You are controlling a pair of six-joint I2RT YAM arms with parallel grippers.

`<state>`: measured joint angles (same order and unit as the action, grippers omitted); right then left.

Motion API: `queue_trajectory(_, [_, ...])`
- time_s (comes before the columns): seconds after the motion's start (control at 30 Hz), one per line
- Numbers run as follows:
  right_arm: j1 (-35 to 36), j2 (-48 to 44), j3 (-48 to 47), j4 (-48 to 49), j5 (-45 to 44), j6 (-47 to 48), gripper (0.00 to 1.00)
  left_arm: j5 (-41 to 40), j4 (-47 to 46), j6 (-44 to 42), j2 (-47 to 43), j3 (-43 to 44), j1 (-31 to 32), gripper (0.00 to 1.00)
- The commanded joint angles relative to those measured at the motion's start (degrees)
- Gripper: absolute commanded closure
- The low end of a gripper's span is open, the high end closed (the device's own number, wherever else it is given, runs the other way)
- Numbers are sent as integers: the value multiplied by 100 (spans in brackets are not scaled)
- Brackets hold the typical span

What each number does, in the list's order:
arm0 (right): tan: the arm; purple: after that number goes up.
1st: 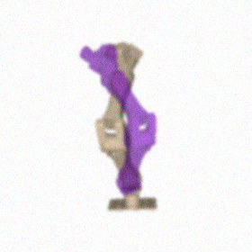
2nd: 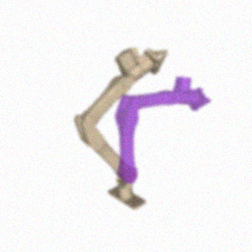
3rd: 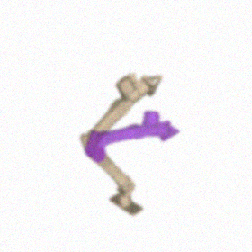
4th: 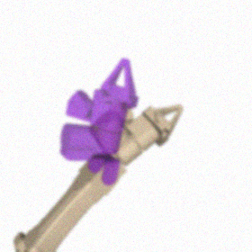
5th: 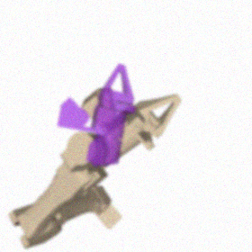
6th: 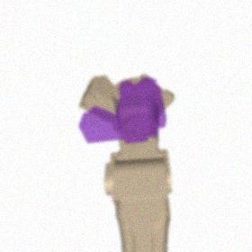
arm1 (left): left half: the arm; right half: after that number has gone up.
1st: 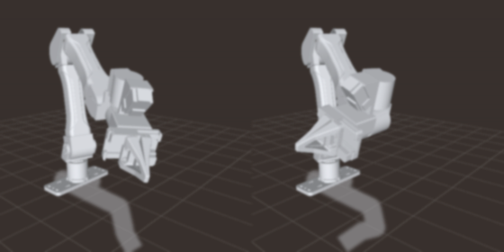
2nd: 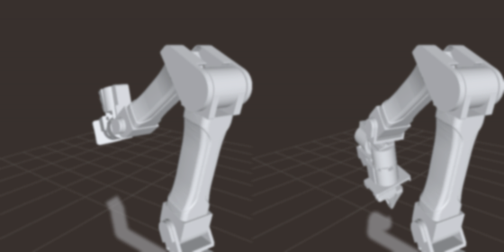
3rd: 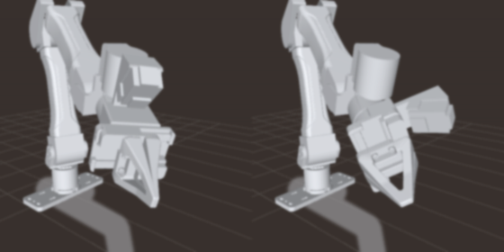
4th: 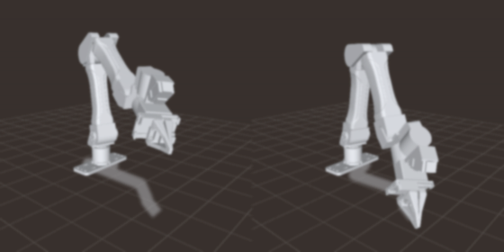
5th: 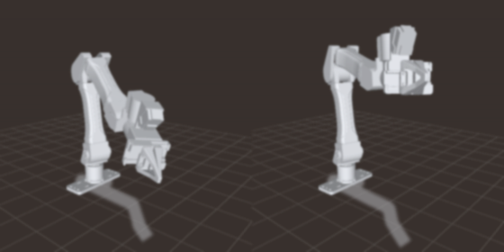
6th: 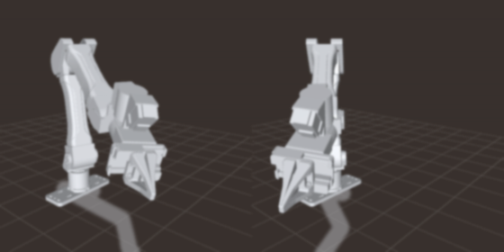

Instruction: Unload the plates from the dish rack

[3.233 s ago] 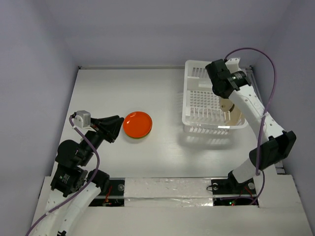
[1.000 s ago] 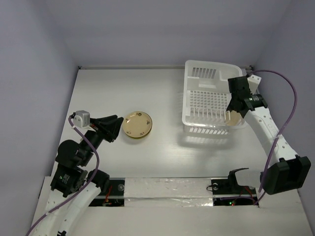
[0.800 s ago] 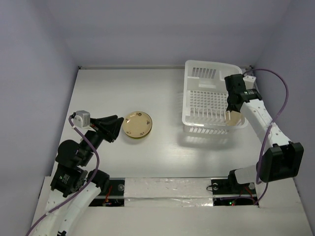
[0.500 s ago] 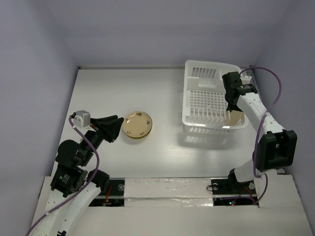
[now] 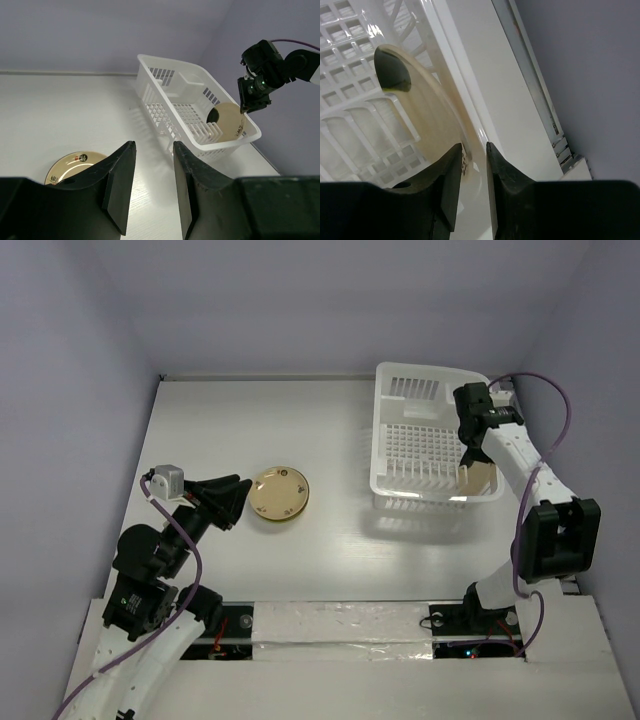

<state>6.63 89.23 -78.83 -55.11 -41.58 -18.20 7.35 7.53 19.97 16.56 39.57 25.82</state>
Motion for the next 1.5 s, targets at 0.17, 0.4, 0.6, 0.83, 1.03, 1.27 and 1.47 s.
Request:
queue_trajectory(0.17, [-74, 139, -186, 202, -17, 272, 78, 73, -287, -63, -21, 226, 28, 67])
queue_trajectory(0.4, [-74, 217, -159, 203, 19, 308, 97, 64, -287, -63, -21, 218, 28, 67])
queue_trajectory(0.6, [-74, -46, -212, 141, -131, 290, 100, 56, -296, -63, -47, 218, 28, 67])
queue_trajectory(0.83, [-22, -529, -537, -105, -184, 317, 100, 73, -305, -54, -38, 209, 28, 67])
queue_trajectory(1.03, [40, -766, -634, -246, -201, 378, 100, 91, -314, -54, 14, 200, 28, 67])
queue_trajectory(1.27, [207, -697, -494, -220, -254, 387, 100, 108, -322, -45, 58, 191, 28, 66])
queue_trajectory(1.47, [364, -381, -414, -237, -578, 369, 100, 126, -322, -46, 67, 183, 28, 66])
